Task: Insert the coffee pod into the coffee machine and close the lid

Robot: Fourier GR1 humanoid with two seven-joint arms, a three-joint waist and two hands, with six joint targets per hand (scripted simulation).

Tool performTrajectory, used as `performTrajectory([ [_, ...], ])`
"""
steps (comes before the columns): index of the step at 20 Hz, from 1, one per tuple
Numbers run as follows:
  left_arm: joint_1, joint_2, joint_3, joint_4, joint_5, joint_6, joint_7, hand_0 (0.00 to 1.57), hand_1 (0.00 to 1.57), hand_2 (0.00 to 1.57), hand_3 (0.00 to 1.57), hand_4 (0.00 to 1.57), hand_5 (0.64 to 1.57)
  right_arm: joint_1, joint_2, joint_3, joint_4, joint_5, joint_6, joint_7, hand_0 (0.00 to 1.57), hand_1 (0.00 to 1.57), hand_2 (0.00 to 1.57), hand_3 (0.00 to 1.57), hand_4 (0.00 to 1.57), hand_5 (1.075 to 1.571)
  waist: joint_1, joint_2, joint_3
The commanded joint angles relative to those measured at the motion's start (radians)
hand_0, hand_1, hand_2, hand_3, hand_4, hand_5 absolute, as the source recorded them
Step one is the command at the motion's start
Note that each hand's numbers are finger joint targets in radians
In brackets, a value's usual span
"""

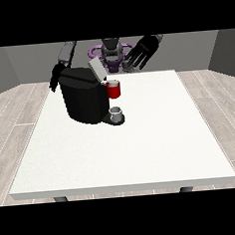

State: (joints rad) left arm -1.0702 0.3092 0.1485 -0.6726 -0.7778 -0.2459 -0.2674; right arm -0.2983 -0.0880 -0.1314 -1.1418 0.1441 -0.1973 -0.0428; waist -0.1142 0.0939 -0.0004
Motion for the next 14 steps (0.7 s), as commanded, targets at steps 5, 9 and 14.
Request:
performTrajectory([
  [5,0.273,-0.243,0.258,0.019,0.345,0.002,-0.080,0.00,0.00,0.00,0.00,0.00,1.571,0.147,-0.018,-0.029,0.007,-0.008,-0.006,-0.013,0.00,0.00,0.00,0.00,0.00,1.571,0.130,-0.212,-0.0031],
  [9,0.403,-0.266,0.237,0.013,0.362,-0.069,-0.093,0.00,0.00,0.00,0.00,0.42,1.571,0.193,-0.013,-0.054,0.011,-0.060,0.034,-0.070,0.00,0.00,0.00,0.00,0.00,1.571,0.204,-0.308,0.0008],
  [14,0.537,-0.282,0.240,0.043,0.355,-0.029,-0.089,0.00,0.00,0.00,0.00,0.44,1.571,0.096,0.030,0.060,-0.147,-0.059,0.105,0.073,0.00,0.00,0.00,0.00,0.00,1.571,0.177,-0.402,-0.0011],
])
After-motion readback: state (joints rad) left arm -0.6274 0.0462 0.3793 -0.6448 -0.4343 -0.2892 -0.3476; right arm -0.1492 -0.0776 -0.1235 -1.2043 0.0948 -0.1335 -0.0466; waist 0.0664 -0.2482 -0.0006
